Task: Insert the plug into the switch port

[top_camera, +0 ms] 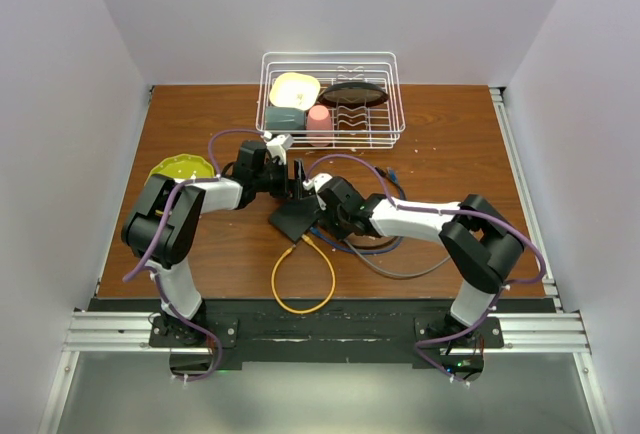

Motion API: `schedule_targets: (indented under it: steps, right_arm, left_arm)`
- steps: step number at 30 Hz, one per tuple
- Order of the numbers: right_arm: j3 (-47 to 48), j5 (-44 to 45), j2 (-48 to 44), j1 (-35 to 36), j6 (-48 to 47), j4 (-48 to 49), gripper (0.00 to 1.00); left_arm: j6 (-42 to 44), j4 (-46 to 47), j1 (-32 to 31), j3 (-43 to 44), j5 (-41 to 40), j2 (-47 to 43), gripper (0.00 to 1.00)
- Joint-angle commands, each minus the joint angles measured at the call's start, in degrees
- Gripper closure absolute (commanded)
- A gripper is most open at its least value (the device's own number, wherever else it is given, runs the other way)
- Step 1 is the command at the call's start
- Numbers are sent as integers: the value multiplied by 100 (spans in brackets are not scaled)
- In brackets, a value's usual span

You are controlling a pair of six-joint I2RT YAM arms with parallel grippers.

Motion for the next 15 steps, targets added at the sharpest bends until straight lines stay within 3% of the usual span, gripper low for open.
schedule_targets:
  steps: [1, 7, 15]
  right_arm:
    - [20, -370, -113, 139, -289, 880, 100]
    - [-6, -468, -104, 289, -447, 977, 100]
    - [38, 314, -34, 306, -123, 775, 100]
  left_arm:
    - [111, 205, -61, 127, 555, 8, 17]
    - [278, 152, -61, 118, 653, -1, 17]
    - [427, -50, -61, 145, 521, -9, 17]
